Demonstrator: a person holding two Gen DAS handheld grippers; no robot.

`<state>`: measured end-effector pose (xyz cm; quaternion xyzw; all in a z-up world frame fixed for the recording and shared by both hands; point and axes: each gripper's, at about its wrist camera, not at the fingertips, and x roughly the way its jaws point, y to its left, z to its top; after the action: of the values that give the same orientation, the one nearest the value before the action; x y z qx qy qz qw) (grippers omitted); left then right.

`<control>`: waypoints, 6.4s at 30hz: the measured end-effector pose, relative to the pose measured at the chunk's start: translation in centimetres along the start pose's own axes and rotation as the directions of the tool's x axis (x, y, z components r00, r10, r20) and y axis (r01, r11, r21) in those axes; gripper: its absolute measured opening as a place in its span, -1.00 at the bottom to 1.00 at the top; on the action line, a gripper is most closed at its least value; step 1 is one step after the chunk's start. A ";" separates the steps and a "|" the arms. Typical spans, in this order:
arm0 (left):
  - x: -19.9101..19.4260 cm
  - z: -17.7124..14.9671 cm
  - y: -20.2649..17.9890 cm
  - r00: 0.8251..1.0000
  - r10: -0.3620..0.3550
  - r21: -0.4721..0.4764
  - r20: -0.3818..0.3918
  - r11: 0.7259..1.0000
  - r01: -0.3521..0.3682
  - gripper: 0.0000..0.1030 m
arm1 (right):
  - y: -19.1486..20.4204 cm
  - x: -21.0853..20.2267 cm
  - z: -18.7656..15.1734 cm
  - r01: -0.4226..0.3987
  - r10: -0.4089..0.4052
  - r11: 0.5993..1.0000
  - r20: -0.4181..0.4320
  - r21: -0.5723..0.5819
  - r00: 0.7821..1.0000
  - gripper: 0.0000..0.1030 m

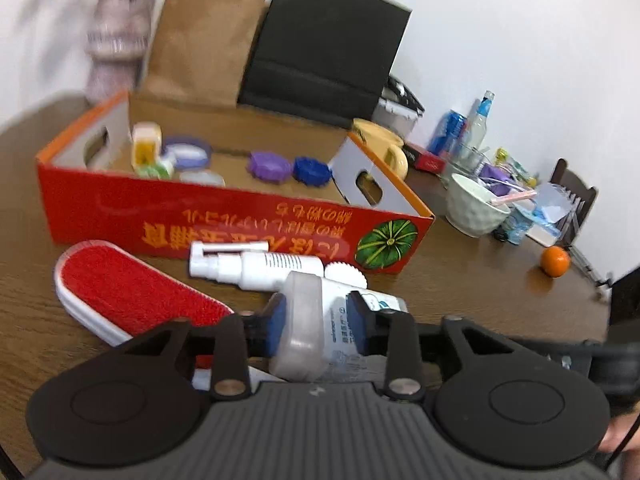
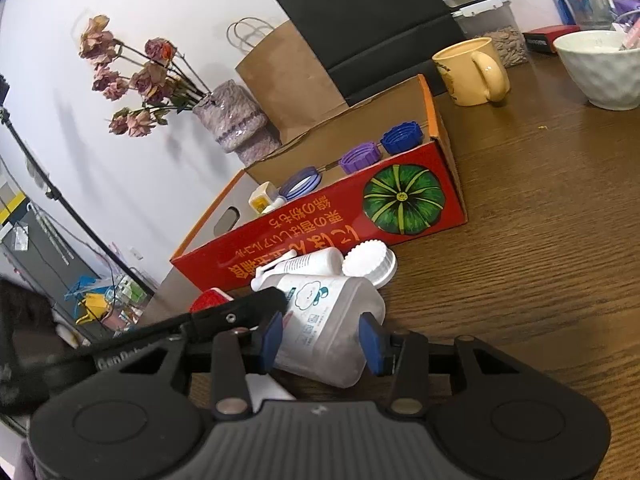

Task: Organize rigid objects

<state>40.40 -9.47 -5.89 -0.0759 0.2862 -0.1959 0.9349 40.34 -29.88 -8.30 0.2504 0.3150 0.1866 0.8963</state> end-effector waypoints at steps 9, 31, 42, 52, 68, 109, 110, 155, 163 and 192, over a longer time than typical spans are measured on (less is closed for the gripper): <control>-4.6 2.4 -1.9 0.985 -0.085 -0.004 0.148 0.996 0.087 -0.52 | 3.3 -5.4 2.9 0.029 -0.012 0.994 0.154 -0.109 0.988 -0.34; 13.9 13.6 4.6 0.991 -0.047 -0.235 -0.125 0.972 0.016 -0.57 | -1.5 11.0 16.8 0.216 -0.218 0.974 -0.027 -0.064 0.976 -0.47; 14.6 13.0 5.2 0.987 -0.069 -0.243 -0.145 0.969 0.032 -0.56 | -0.7 11.9 16.1 0.310 -0.313 0.935 0.010 -0.171 0.950 -0.35; -0.9 13.6 5.7 0.978 0.184 0.056 0.102 0.980 -0.190 0.39 | 5.2 1.0 14.1 0.277 -0.228 0.896 0.176 -0.346 0.958 0.53; -20.7 -3.2 4.0 0.893 0.256 0.035 0.369 0.957 -0.289 0.58 | 10.9 -14.4 -5.7 0.295 -0.124 0.839 0.367 -0.457 0.922 0.82; -26.6 -10.6 4.7 0.858 0.339 0.036 0.387 0.924 -0.381 0.66 | 10.2 -20.3 -17.2 0.269 -0.104 0.907 0.445 -0.325 0.889 0.90; -26.2 -10.2 4.9 0.862 0.343 0.031 0.372 0.924 -0.381 0.66 | 10.0 -19.8 -16.6 0.283 -0.127 0.907 0.437 -0.311 0.890 0.89; -2.2 2.2 15.7 0.999 -0.001 -0.094 -0.047 0.996 -0.003 -0.30 | 6.5 -1.5 -6.6 0.341 -0.329 0.897 0.092 -0.281 0.940 -0.78; -6.7 -1.3 14.9 0.999 0.036 -0.177 -0.030 0.983 -0.041 -0.35 | 4.6 -1.3 -4.7 0.367 -0.345 0.889 0.127 -0.275 0.930 -0.69; -14.3 -3.2 10.5 0.990 0.007 -0.187 0.140 0.982 0.020 -0.21 | 5.8 -8.3 -4.4 0.286 -0.236 0.933 0.226 -0.220 0.945 -0.80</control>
<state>31.12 5.89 -3.94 -0.1783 0.2368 -0.1652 0.9407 30.40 -27.84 -4.07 0.1083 0.2298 0.0778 0.9640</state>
